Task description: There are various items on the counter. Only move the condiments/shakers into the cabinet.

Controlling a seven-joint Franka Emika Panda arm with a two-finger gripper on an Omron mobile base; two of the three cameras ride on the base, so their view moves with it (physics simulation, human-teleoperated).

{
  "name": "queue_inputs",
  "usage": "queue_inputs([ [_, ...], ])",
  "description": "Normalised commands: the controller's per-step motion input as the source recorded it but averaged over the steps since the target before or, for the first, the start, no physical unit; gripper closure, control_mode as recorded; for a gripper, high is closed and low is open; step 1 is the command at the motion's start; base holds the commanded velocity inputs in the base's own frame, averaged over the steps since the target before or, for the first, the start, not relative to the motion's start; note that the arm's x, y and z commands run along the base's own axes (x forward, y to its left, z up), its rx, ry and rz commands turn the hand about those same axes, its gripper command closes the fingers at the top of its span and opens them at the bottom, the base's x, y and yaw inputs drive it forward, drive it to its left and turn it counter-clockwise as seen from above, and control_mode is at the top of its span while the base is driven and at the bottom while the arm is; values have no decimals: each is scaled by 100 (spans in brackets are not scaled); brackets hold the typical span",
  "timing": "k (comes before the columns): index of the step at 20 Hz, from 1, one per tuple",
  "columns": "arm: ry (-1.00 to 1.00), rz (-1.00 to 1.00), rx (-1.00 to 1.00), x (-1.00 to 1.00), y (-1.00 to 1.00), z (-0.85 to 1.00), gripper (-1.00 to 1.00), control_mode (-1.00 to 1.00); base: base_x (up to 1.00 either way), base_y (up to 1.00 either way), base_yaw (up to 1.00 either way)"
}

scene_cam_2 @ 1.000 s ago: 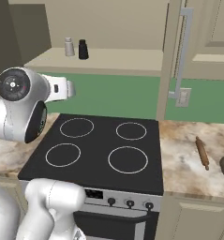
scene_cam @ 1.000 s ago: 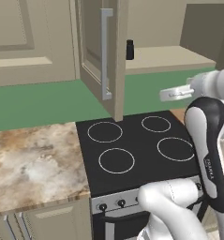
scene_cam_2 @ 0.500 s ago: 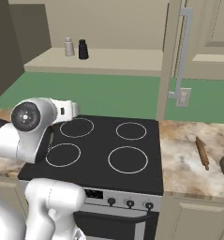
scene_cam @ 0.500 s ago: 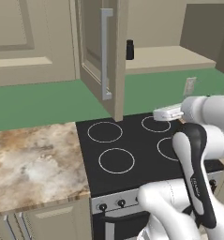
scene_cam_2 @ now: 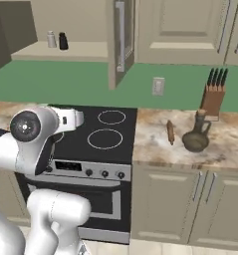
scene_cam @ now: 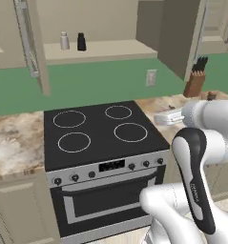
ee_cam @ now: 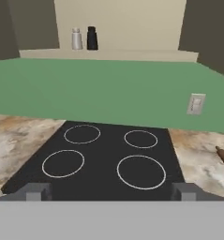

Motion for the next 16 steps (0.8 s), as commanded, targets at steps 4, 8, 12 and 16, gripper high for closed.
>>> queue_inputs([
  [4, 0, 0, 0, 0, 0, 0, -100, 100, -15, -100, -1],
  [8, 0, 0, 0, 0, 0, 0, -100, 100, 26, -100, 8],
  [12, 0, 0, 0, 0, 0, 0, -100, 100, 79, -100, 25],
  [16, 0, 0, 0, 0, 0, 0, -100, 100, 90, -100, 30],
])
